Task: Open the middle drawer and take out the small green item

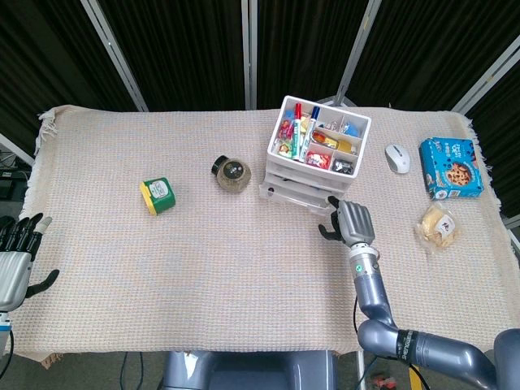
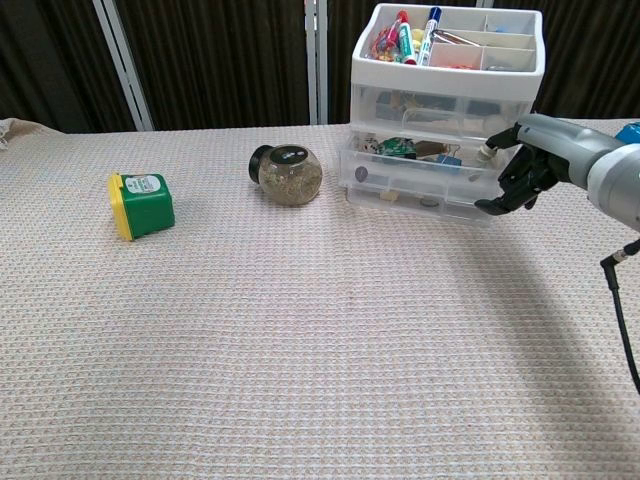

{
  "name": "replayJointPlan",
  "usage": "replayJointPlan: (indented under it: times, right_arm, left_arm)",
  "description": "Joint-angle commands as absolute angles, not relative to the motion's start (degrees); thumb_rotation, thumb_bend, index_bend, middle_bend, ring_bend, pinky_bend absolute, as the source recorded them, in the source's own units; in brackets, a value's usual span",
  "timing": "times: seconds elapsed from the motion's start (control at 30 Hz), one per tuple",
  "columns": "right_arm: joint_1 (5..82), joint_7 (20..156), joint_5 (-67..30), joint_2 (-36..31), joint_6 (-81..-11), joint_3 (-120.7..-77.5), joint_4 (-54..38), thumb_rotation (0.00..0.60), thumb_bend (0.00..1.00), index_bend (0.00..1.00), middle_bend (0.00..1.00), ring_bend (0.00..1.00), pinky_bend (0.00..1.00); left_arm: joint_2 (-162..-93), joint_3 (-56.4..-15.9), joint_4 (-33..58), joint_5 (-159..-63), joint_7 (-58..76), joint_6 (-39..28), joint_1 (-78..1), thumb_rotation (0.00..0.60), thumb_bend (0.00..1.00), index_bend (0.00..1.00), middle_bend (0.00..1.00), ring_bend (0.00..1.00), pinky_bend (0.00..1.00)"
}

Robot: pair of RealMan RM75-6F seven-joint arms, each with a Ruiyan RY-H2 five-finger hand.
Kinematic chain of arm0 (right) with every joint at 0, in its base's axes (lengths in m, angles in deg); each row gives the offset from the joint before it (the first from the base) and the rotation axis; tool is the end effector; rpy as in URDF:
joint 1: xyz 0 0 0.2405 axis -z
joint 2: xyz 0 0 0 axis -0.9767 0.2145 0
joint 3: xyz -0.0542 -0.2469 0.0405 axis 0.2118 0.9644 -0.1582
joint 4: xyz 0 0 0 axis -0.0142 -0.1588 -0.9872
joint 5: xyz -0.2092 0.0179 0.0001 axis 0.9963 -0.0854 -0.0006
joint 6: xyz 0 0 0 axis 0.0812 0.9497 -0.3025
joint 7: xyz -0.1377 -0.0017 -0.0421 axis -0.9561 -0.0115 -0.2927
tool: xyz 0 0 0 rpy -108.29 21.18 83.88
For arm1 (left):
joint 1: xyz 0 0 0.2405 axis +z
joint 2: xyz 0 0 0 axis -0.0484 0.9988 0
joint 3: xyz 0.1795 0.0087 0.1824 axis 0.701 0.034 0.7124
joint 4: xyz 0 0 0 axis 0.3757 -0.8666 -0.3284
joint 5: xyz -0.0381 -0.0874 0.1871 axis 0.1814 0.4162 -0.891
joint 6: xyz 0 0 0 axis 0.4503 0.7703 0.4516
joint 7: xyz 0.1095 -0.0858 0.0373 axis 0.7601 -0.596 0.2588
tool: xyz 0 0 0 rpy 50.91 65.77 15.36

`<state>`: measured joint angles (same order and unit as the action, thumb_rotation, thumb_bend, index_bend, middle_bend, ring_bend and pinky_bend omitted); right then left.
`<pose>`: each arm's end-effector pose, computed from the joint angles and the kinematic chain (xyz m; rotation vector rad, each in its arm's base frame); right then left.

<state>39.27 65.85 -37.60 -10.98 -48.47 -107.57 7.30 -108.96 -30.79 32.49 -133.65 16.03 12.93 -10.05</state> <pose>-0.1627 -0.3488 0.0052 1.3554 -1.3094 1.0044 -0.3072 0.1940 0.1538 -1.4367 -0.8305 -0.8148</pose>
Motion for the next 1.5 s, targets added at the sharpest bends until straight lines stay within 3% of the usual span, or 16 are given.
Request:
replayJointPlan:
  times: [0.03, 1.17, 1.5]
  right_arm:
    - [40.4, 65.9, -36.3, -9.6, -49.8, -106.9, 9.9, 0.6, 0.25, 0.46, 0.7, 0.72, 0.53]
    - [45.0, 64.7, -33.0, -3.5, -51.2, -101.9, 20.6, 0.6, 0.25, 0.5, 0.7, 0.72, 0.53]
    - [45.6, 65.6, -30.8, -3.0, -52.3, -102.1, 22.2, 0.6, 0.24, 0.44, 0.69, 0.72, 0.53]
  left_arm:
    - [-109.0, -30.8, 32.5, -133.6, 16.1, 12.9, -10.0, 0.6, 0.28, 0.0, 0.0, 0.0, 0.0]
    - [-109.0, -30.8, 32.7, -133.5, 16.6, 13.0, -10.1, 0.6, 0.28, 0.0, 0.0, 0.0, 0.0]
    - [-109.0, -30.8, 32.7, -133.5, 16.6, 13.0, -10.1, 0.6, 0.28, 0.0, 0.0, 0.0, 0.0]
